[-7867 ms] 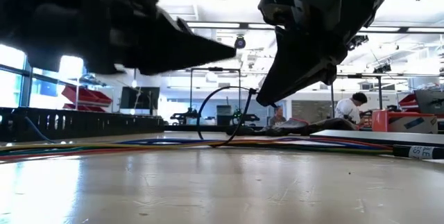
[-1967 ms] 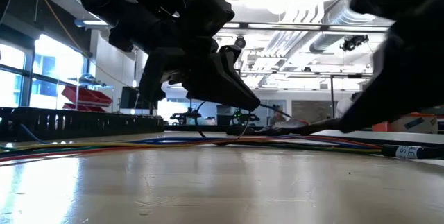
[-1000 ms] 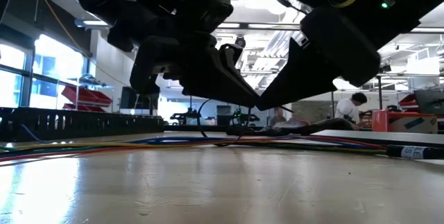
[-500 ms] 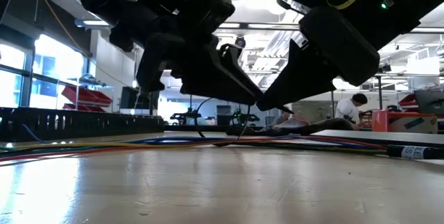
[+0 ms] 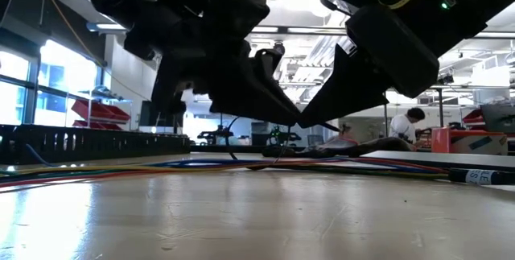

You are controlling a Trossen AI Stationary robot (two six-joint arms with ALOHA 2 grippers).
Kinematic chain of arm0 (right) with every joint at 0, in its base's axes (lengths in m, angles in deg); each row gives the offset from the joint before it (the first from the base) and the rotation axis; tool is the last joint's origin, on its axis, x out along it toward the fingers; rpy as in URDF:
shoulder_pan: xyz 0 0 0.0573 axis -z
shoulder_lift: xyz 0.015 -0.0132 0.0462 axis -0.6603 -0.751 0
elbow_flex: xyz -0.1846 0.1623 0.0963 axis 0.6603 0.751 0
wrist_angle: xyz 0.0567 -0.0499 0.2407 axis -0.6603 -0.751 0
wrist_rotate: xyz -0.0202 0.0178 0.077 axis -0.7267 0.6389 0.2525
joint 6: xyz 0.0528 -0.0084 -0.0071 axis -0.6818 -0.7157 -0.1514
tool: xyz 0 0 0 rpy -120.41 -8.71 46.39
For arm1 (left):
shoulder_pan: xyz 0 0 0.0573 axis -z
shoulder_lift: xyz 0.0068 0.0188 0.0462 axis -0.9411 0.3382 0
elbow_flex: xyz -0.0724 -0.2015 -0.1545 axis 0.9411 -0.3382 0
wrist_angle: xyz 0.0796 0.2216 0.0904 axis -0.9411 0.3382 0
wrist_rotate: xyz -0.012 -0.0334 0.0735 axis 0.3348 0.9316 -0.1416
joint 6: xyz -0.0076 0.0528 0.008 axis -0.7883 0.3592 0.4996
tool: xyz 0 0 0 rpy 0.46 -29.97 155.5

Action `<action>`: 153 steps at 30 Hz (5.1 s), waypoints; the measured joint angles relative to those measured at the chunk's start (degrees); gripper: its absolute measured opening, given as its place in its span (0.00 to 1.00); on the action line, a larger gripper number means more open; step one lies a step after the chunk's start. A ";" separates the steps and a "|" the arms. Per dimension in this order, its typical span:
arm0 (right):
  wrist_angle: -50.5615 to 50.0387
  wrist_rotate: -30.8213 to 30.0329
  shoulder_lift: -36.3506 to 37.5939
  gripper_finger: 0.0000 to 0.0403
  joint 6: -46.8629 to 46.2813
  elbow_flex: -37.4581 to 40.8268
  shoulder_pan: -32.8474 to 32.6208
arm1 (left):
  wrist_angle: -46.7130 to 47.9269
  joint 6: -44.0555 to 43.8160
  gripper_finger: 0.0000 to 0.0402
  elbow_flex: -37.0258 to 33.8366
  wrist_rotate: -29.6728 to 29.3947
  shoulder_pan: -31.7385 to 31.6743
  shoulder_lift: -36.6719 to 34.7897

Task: Ziptie cables
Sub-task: Wrap the cables wires with the black zip tie

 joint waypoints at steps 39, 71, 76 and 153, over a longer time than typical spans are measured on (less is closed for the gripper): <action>-1.46 -10.57 0.00 0.31 5.43 -0.02 -6.91 | 0.62 -0.69 0.00 0.00 -0.33 -0.02 -0.40; -1.66 -3.36 0.00 0.00 3.05 -0.02 -2.63 | -0.41 -2.71 0.00 0.01 0.28 -0.08 -0.40; -5.44 -2.99 -0.02 0.00 -5.27 -0.02 -4.96 | -0.17 -2.68 0.00 0.02 0.50 -0.17 -0.40; -4.77 -0.04 -1.60 0.09 -14.29 -2.99 -12.96 | 2.79 -4.65 0.00 0.02 -2.30 -0.34 -0.44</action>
